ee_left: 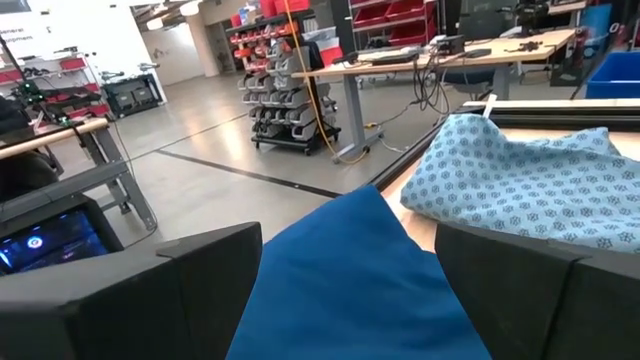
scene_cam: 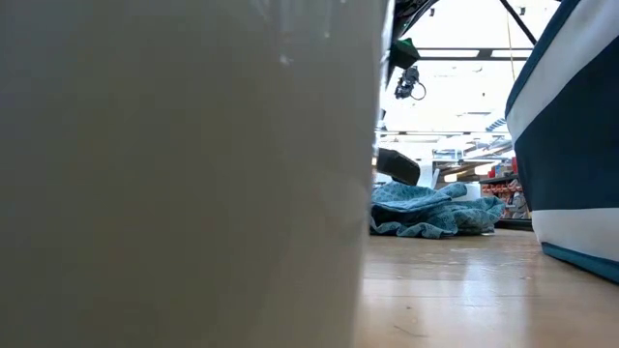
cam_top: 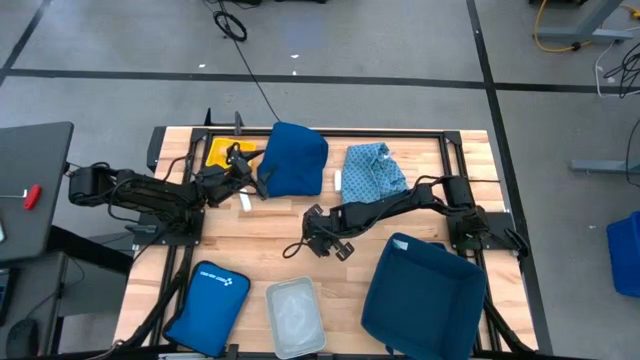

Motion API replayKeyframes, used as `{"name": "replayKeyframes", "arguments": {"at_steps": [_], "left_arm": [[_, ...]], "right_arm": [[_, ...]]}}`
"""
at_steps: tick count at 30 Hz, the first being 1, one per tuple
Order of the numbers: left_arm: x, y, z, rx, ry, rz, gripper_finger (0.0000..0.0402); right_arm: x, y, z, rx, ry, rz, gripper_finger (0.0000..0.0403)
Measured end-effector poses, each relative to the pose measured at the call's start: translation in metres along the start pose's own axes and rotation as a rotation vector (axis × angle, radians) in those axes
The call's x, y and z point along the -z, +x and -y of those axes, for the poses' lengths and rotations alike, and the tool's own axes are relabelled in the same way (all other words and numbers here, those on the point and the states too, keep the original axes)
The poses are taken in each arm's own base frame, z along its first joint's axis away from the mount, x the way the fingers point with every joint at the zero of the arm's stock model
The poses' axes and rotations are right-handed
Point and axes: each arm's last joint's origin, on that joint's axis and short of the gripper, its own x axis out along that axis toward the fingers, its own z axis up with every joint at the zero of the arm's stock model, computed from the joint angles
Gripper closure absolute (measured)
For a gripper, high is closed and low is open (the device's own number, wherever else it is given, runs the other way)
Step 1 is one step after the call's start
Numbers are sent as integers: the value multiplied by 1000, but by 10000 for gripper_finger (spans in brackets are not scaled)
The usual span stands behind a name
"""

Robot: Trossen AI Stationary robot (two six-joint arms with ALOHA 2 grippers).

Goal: Pick & place medical supplies in basket/bin
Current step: Put the bottom white bandage into the gray bin

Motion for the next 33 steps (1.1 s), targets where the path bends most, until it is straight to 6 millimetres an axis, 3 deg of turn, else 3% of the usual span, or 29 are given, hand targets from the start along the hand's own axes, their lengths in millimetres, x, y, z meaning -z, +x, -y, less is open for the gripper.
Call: {"name": "replayKeyframes", "arguments": {"at_steps": [6, 11, 18, 22, 27, 33], "left_arm": [[1, 0, 0, 1, -4, -6, 100], [1, 0, 0, 2, -10, -13, 100], [3, 0, 1, 14, -18, -24, 100], [4, 0, 1, 18, -26, -36, 100], [5, 0, 1, 19, -32, -44, 100], [5, 0, 1, 20, -36, -45, 100]], "right_arm": [[-7, -14, 2, 85, 10, 23, 389], [-13, -37, 7, 122, 22, 108, 389], [-24, -85, 16, 60, 89, 411, 389], [-30, -102, 16, -62, 120, 602, 389], [-43, -108, 12, -195, 122, 776, 389], [-64, -88, -9, -261, 101, 812, 389]]}}
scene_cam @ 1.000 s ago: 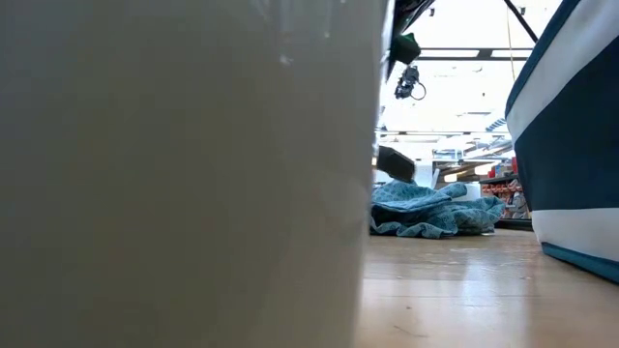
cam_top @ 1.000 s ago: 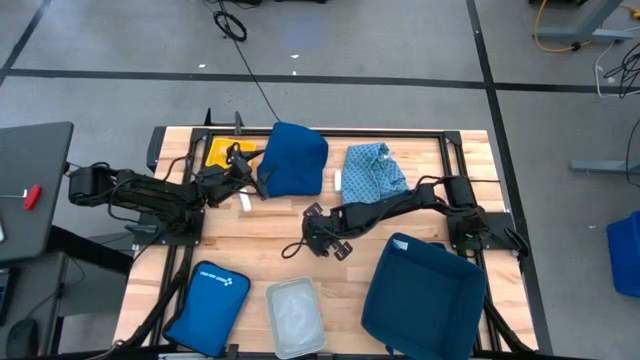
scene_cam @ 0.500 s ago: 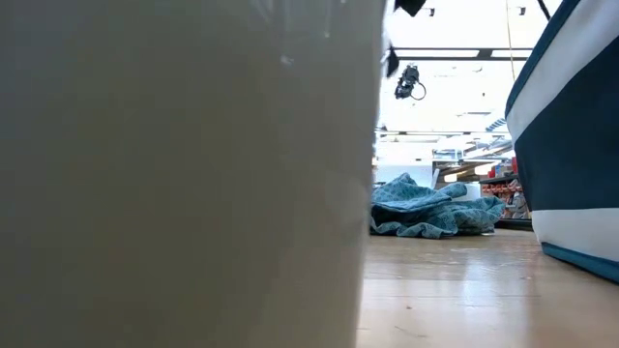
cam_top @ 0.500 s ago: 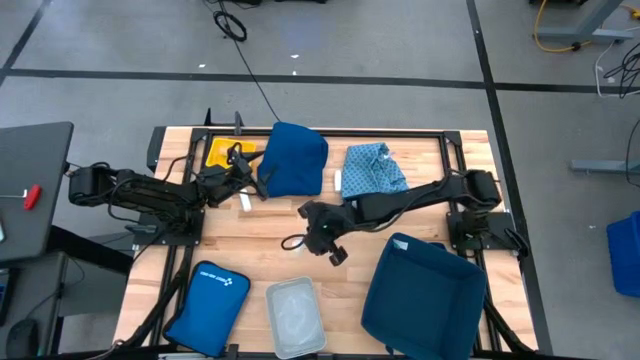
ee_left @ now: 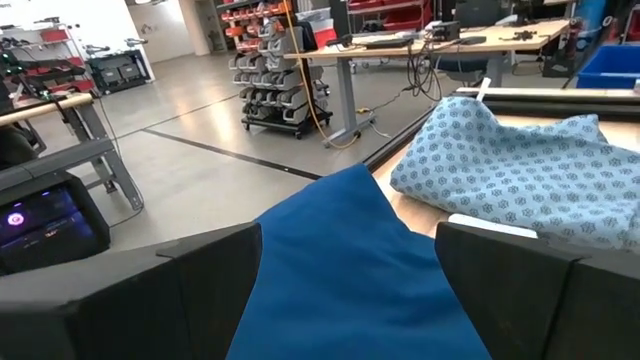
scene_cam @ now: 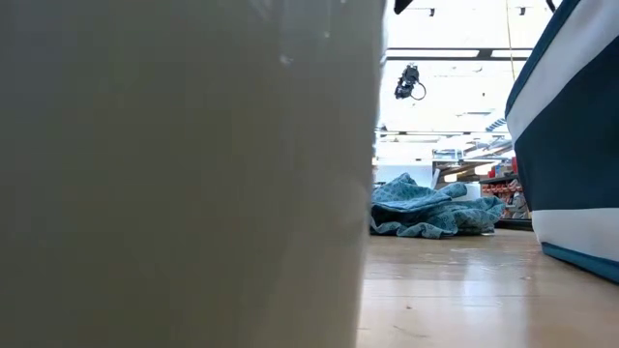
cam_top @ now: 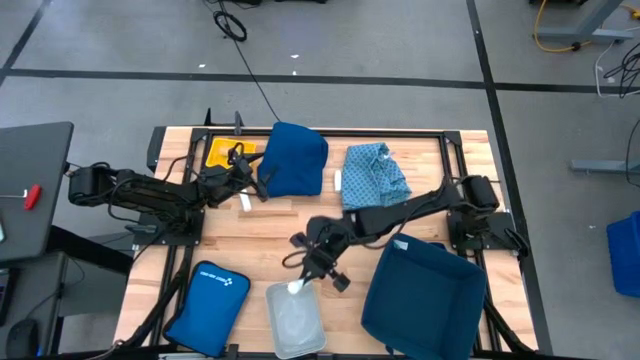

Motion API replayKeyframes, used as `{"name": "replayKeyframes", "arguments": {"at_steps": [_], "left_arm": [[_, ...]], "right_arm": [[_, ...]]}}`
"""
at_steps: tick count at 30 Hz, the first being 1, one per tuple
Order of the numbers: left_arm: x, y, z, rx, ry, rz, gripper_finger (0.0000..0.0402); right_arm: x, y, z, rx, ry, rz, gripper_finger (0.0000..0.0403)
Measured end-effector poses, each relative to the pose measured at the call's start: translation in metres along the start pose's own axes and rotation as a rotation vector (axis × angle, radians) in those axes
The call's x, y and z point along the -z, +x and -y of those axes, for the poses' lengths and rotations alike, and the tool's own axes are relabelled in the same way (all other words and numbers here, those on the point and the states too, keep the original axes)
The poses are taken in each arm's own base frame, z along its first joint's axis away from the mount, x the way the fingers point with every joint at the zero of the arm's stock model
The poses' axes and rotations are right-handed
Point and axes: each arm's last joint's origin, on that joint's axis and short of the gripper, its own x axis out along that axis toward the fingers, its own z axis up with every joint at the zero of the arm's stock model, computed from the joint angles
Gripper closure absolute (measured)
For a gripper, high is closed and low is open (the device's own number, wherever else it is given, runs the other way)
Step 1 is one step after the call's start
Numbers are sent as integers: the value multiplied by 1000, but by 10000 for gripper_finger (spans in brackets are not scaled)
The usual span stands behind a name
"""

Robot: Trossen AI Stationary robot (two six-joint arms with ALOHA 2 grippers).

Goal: Pick & place medical supplies in basket/bin
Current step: Put the bottom white bandage into the gray bin

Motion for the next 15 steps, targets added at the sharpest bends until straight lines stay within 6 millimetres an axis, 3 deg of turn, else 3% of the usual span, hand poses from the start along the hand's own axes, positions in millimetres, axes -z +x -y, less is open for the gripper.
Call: {"name": "replayKeyframes", "arguments": {"at_steps": [6, 15], "left_arm": [[0, 0, 0, -1, -6, 4, 100], [1, 0, 0, 1, -18, -3, 100]], "right_arm": [[13, 30, -7, -32, 33, -9, 389], [29, 53, -12, -47, 90, -46, 389]]}}
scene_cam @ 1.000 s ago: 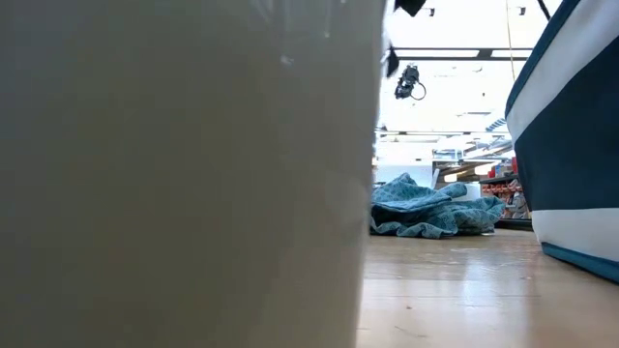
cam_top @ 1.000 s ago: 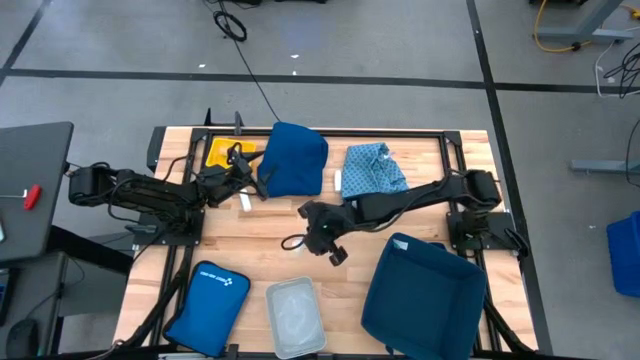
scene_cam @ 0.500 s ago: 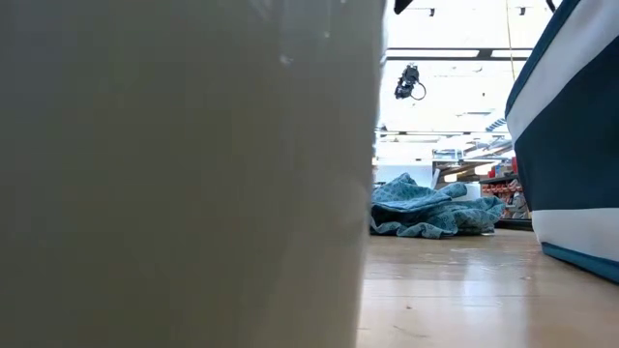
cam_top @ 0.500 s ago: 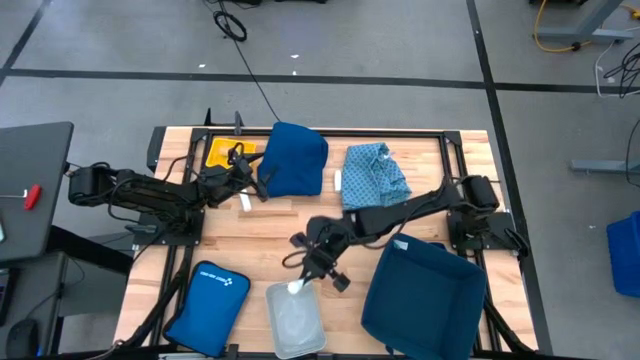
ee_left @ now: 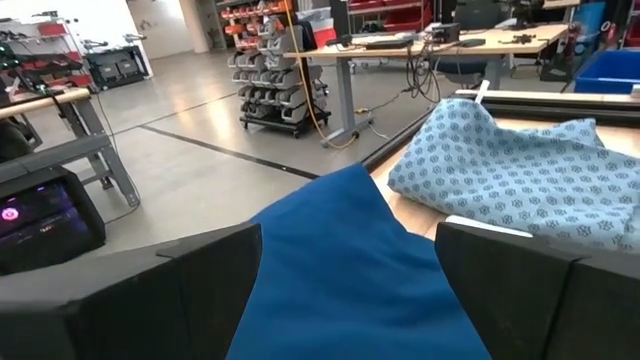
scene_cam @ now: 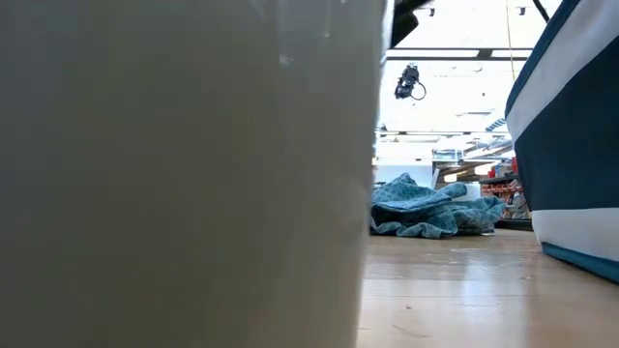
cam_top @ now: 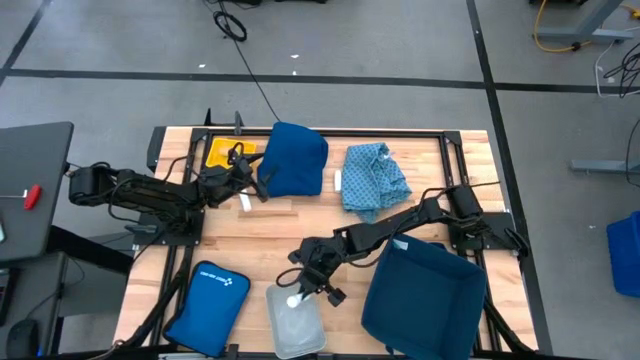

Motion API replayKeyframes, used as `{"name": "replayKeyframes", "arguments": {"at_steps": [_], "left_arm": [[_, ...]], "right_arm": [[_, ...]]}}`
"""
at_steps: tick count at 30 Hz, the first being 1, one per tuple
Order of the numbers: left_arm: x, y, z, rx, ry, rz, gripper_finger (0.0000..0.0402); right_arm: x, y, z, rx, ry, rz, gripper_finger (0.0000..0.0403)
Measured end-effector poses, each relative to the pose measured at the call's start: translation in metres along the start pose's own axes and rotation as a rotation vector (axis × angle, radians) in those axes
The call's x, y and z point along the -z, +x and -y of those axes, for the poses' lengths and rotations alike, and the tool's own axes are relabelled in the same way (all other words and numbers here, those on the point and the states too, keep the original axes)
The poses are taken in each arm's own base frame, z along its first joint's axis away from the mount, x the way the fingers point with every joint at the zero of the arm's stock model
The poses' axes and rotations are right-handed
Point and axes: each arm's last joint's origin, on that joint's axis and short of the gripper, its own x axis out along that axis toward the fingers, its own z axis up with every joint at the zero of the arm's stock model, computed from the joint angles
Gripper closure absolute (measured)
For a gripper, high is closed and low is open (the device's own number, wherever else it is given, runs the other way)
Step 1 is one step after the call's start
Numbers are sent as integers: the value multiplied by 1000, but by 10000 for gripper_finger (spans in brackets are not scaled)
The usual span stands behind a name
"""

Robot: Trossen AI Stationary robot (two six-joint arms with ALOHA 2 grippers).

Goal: Pick & place medical supplies in basket/bin
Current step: Put the bottom white bandage into the gray bin

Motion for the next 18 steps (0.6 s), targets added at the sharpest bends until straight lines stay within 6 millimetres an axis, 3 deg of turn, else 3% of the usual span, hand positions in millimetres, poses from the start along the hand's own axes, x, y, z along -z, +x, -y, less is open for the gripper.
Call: {"name": "replayKeyframes", "arguments": {"at_steps": [4, 18], "left_arm": [[2, 0, 1, 2, 1, -16, 100], [6, 2, 2, 8, 5, -41, 100]], "right_arm": [[5, 8, -2, 18, 15, -20, 361], [4, 9, -2, 48, 9, -25, 235]]}}
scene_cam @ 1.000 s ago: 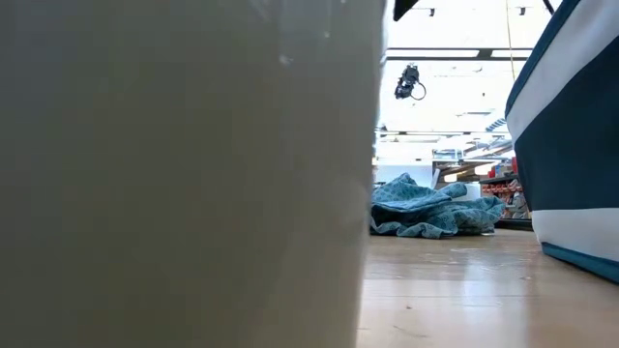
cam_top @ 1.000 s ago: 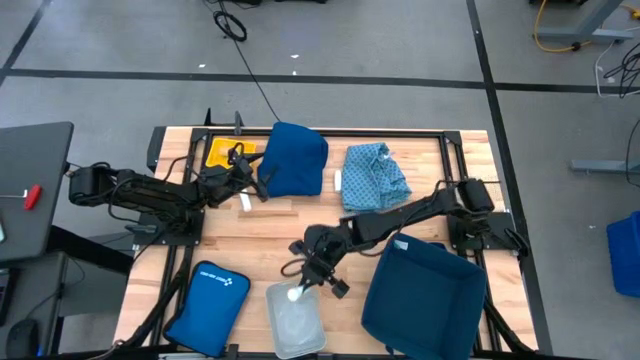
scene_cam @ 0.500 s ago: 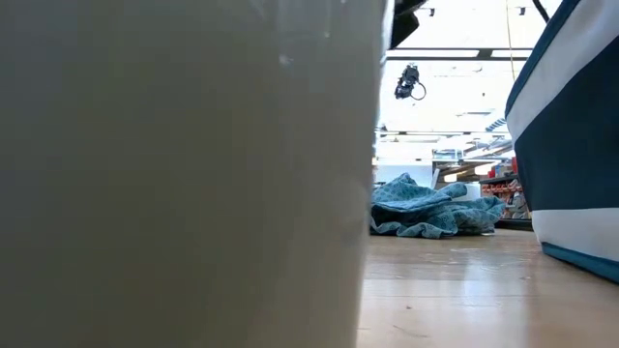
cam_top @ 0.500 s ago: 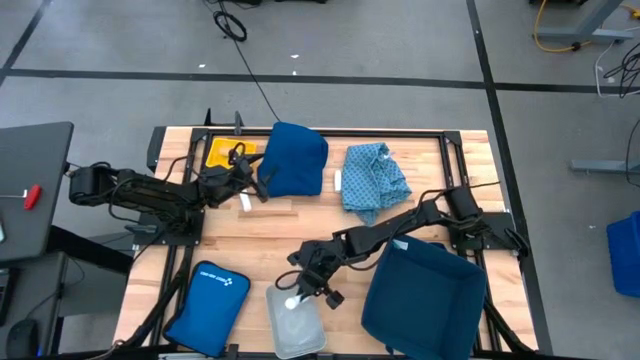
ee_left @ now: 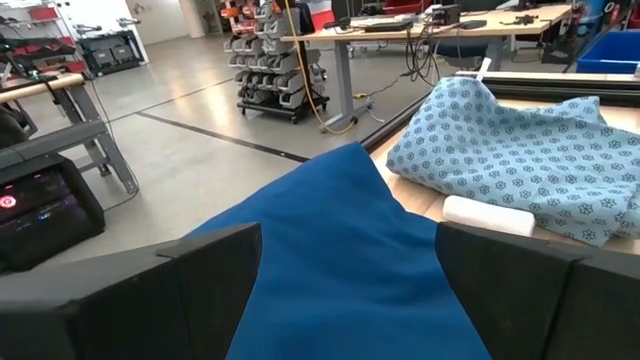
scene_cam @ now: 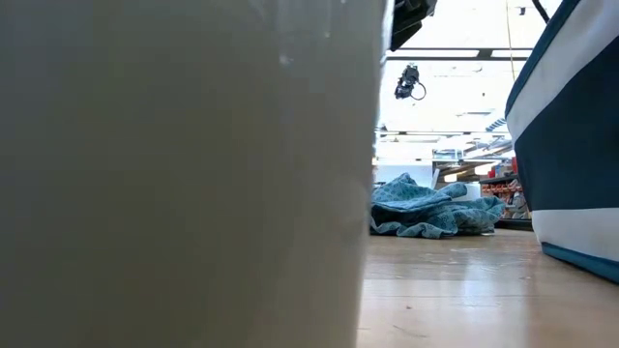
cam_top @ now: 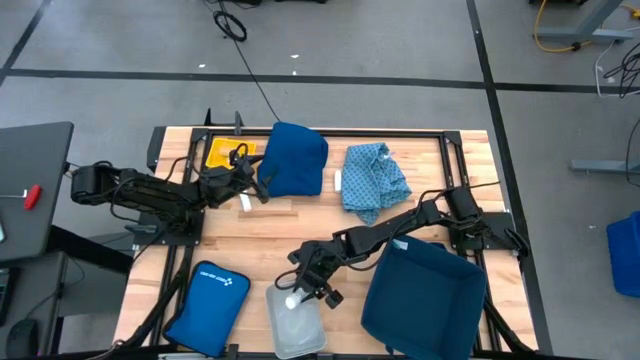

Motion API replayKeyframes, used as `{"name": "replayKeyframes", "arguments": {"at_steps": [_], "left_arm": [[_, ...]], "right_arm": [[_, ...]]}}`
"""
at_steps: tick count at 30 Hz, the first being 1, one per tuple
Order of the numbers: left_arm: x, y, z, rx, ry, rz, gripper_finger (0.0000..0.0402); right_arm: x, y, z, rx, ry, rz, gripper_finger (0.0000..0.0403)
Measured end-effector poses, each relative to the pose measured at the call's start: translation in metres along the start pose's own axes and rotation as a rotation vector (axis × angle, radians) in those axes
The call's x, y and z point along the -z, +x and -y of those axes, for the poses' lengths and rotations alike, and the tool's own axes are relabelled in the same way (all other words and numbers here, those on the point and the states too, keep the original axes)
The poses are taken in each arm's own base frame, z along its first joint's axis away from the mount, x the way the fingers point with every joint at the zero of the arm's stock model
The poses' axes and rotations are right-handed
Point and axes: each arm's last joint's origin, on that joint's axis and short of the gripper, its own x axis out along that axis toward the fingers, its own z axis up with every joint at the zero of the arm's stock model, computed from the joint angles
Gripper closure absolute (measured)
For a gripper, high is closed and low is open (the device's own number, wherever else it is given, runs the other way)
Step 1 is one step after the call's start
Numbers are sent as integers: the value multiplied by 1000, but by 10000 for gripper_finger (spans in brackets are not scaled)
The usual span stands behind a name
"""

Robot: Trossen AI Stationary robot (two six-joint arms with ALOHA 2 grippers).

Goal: Pick & place medical supplies in basket/bin
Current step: Put the bottom white bandage into the gray bin, then put the left white bandage into the gray bin

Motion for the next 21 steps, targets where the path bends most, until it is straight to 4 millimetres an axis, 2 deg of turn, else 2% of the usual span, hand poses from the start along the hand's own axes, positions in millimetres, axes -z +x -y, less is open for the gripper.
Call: {"name": "replayKeyframes", "arguments": {"at_steps": [6, 12, 17, 21], "left_arm": [[0, 0, 0, 0, -2, 0, 100], [0, 0, 0, 0, -2, -1, 100], [1, 0, 0, 4, -3, -7, 100], [1, 0, 1, 28, -11, -5, 100]], "right_arm": [[0, 0, -1, -2, -1, 0, 204], [-6, -6, -1, 23, -9, 10, 199], [-15, -23, -2, 128, -11, -36, 211], [-25, -44, 1, 320, -3, -90, 219]]}}
